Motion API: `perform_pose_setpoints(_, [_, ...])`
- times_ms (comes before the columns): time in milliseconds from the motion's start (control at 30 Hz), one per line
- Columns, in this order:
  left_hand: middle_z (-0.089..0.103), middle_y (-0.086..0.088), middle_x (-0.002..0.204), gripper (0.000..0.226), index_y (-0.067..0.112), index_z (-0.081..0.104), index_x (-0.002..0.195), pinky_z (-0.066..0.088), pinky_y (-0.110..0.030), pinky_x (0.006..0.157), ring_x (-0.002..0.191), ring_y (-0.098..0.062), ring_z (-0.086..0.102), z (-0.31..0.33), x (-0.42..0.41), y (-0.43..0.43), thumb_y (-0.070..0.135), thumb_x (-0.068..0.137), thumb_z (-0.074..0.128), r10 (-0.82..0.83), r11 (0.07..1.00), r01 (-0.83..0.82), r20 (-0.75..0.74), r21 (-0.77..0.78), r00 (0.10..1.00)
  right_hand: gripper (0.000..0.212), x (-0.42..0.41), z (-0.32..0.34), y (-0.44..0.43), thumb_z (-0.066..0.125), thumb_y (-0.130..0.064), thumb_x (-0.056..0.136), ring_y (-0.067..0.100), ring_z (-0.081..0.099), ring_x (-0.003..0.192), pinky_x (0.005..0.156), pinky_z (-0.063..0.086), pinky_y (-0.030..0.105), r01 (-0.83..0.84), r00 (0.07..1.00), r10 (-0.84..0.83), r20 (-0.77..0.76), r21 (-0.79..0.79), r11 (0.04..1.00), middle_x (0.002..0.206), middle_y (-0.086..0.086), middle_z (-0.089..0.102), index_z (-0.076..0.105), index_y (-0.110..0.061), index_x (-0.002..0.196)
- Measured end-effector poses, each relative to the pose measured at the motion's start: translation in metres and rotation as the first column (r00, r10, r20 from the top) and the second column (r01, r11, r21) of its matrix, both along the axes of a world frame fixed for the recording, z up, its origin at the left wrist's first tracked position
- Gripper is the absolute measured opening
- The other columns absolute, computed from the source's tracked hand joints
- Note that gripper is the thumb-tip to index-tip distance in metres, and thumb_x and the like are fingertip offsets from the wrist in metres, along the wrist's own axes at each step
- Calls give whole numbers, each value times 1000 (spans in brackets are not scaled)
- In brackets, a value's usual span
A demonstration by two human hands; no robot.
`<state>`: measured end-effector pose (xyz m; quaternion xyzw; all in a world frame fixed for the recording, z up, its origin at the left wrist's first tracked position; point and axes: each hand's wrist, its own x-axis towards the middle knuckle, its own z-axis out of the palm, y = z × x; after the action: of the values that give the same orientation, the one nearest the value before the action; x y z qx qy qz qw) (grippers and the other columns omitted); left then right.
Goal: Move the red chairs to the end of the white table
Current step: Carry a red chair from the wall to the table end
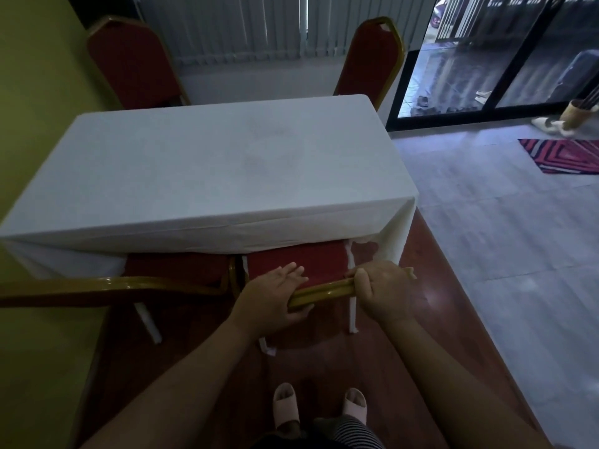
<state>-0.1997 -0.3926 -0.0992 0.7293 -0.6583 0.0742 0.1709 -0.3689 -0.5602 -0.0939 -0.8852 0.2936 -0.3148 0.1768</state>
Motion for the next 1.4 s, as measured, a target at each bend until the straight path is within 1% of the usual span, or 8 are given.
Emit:
perform_pose_setpoints(200, [70, -4, 117, 52, 15, 71, 109, 51, -34, 94, 113, -17, 63, -1, 11, -16, 57, 82, 54, 3, 1000, -3, -35, 1, 999, 47, 15, 4, -7, 34, -23, 84, 13, 61, 57, 57, 40, 21, 95, 994, -95, 56, -3, 995, 63, -1, 71, 76, -12, 67])
perform_pose_setpoints(333, [70, -4, 115, 53, 16, 72, 107, 51, -34, 93, 113, -18, 63, -2, 35, -8, 59, 80, 54, 28, 1000, -28, -8, 14, 1000, 46, 34, 6, 5, 34, -23, 83, 16, 59, 55, 56, 40, 24, 86, 996, -86, 30, 9, 996, 59, 0, 68, 75, -13, 64])
perform_pose_setpoints(467, [72, -3, 113, 57, 16, 73, 105, 54, -34, 88, 111, -18, 65, 1, 36, -20, 62, 78, 51, 119, 993, -119, -31, 9, 992, 48, 43, 7, -10, 32, -26, 83, 23, 55, 50, 50, 46, 36, 66, 998, -66, -15, 27, 997, 52, 5, 61, 69, -10, 56])
perform_pose_setpoints(633, [70, -1, 116, 64, 18, 70, 112, 53, -34, 88, 114, -16, 63, 3, 43, -20, 66, 80, 44, 115, 992, -114, -10, 61, 993, 47, 48, 7, -9, 33, -23, 82, 21, 61, 56, 56, 47, 30, 110, 994, -110, 23, -1, 994, 60, 3, 70, 76, -13, 65])
perform_pose_setpoints(1000, [72, -6, 111, 74, 18, 69, 111, 57, -33, 76, 99, -20, 70, 16, 66, 4, 74, 72, 41, 202, 971, -209, 73, 118, 977, 46, 74, 4, 15, 34, -25, 83, 21, 50, 48, 51, 43, 35, 105, 994, -104, -27, 53, 993, 49, 5, 56, 63, -7, 53])
perform_pose_setpoints(1167, [69, -7, 117, 90, 15, 66, 116, 54, -35, 87, 109, -22, 66, 16, 57, 2, 85, 74, 27, 242, 963, -238, -17, 131, 970, 48, 65, 3, 9, 32, -28, 85, 19, 50, 50, 53, 43, 36, 73, 996, -69, -64, 61, 995, 52, 3, 57, 65, -9, 56])
perform_pose_setpoints(1267, [54, -6, 139, 104, 16, 55, 132, 38, -35, 106, 132, -20, 47, 20, 53, 2, 89, 66, 20, 275, 945, -242, -130, 221, 953, 48, 62, 4, 8, 32, -28, 87, 16, 53, 54, 55, 43, 32, 40, 999, -38, -39, 55, 998, 56, 1, 61, 69, -10, 63])
perform_pose_setpoints(1400, [46, 0, 146, 108, 22, 51, 136, 31, -33, 110, 139, -15, 35, 26, 44, 2, 92, 66, 6, 330, 932, -286, -196, 224, 923, 47, 51, 7, 4, 32, -29, 94, 18, 59, 62, 58, 36, 27, -58, 998, 58, -11, -12, 998, 66, -1, 65, 70, -11, 76])
